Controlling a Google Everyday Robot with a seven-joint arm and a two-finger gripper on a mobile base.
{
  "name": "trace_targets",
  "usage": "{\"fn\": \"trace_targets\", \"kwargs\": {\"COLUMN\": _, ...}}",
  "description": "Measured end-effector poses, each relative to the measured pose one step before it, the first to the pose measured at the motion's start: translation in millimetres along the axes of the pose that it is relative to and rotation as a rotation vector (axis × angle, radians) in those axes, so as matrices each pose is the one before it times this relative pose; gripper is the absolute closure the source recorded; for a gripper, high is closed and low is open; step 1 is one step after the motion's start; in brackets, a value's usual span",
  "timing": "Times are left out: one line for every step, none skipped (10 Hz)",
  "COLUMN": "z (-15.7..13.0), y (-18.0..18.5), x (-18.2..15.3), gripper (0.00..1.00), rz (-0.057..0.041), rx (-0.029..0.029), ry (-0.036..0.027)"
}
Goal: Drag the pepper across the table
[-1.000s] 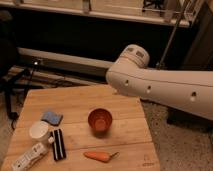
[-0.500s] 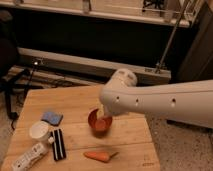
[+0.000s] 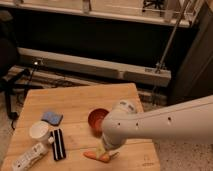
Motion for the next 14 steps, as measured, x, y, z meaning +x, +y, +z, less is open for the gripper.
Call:
{"fn": "trace_targets", "kwargs": {"z": 4.1, "y": 7.84, "x": 5.79, "gripper": 0.2, "rz": -0.07049, "rx": -0.00279, "ry": -0.00049}}
{"fn": "trace_targets", "kwargs": {"z": 4.35, "y": 7.08, "x": 2.1, "gripper": 0.2, "rz": -0.04841, "rx": -0.01149, "ry": -0.00355}}
{"fn": "trace_targets", "kwargs": {"z": 7.05, "y": 9.02, "x": 0.96, "gripper": 0.2, "rz": -0.05195, "rx": -0.02004, "ry": -0.00648}}
{"fn": "trace_targets", "kwargs": {"z": 6.78, "y": 7.58, "x": -1.31, "gripper": 0.2, "rz": -0.039, "rx": -0.01964, "ry": -0.01028}}
{"fn": "trace_targets", "kwargs": {"z": 8.69, "y": 4.97, "x": -3.93, "gripper": 0.2, "rz": -0.02803, "rx": -0.01806, "ry": -0.01873}}
{"fn": "trace_targets", "kwargs": {"z": 5.54, "y": 1.5, "x": -4.13, "gripper": 0.2, "rz": -0.01126, "rx": -0.00768, "ry": -0.01615}}
{"fn": "trace_targets", "kwargs": {"z": 5.99, "y": 0.96, "x": -6.65, "gripper": 0.2, "rz": -0.01052, "rx": -0.00492, "ry": -0.02627}}
{"fn": "trace_targets", "kwargs": {"z": 4.66, "y": -0.66, "x": -4.7, "gripper": 0.2, "rz": -0.01024, "rx": 0.00077, "ry": -0.02895}}
{"fn": "trace_targets", "kwargs": {"z": 3.03, "y": -1.32, "x": -1.94, "gripper": 0.2, "rz": -0.00708, "rx": 0.00228, "ry": -0.02094}}
{"fn": "trace_targets", "kwargs": {"z": 3.3, "y": -1.86, "x": -0.74, "gripper": 0.2, "rz": -0.01056, "rx": 0.00614, "ry": -0.01771}}
{"fn": "trace_targets", "kwargs": {"z": 2.94, "y": -5.02, "x": 0.68, "gripper": 0.2, "rz": -0.01035, "rx": 0.01586, "ry": -0.01765}}
{"fn": "trace_targets", "kwargs": {"z": 1.45, "y": -5.06, "x": 1.23, "gripper": 0.2, "rz": -0.00665, "rx": 0.01455, "ry": -0.00955}}
{"fn": "trace_targets", "kwargs": {"z": 2.05, "y": -5.87, "x": 0.27, "gripper": 0.2, "rz": -0.00749, "rx": 0.01798, "ry": -0.01093}}
{"fn": "trace_targets", "kwargs": {"z": 2.49, "y": -4.02, "x": -1.27, "gripper": 0.2, "rz": -0.00902, "rx": 0.01524, "ry": -0.00853}}
